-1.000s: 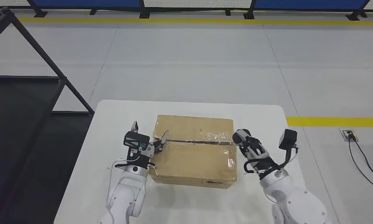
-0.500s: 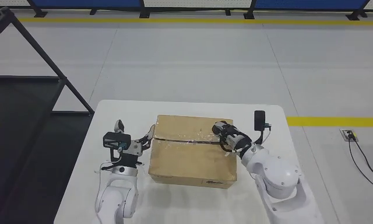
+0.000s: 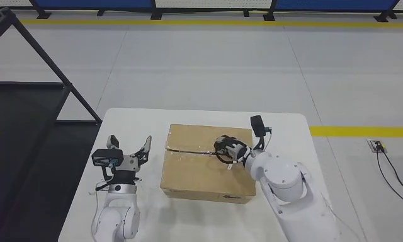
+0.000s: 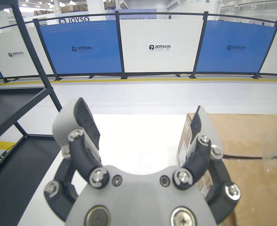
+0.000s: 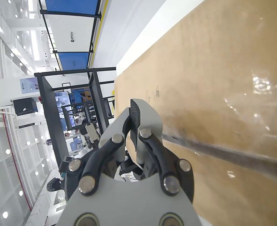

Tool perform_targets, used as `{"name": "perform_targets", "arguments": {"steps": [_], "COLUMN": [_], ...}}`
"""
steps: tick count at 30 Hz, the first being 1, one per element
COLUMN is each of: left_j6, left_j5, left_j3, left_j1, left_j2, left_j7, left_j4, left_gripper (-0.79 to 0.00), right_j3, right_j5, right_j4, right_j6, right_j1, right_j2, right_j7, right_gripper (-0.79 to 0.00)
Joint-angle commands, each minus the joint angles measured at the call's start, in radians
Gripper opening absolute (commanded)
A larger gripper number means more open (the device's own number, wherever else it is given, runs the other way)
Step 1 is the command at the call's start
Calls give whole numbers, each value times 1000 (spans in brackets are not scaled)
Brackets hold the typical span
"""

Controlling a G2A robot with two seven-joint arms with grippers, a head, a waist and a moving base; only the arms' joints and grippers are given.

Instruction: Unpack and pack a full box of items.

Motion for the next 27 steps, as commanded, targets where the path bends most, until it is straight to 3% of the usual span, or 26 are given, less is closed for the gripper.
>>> {"name": "perform_targets", "arguments": {"steps": [1,15,27], "left_j6": [-1,-10,-4], "left_j5": [-7,-16,-43], "left_j3": [-11,-32,-62], "left_j1": [4,3,16], "left_j2": [1,3,5], "left_j7": [2,1,17], "left_j4": [-3,3,7], "left_gripper": [0,0,0], "right_j3": [-12,-57,-153], "right_j5": [-14,-24,30], "right_j4": [21,70,156], "right_j6": [22,61,23], "right_j1": [18,55,131], "right_j2": [2,8,-20], "right_j7": [26,103,47], "right_gripper": [-785,-785,-785]}}
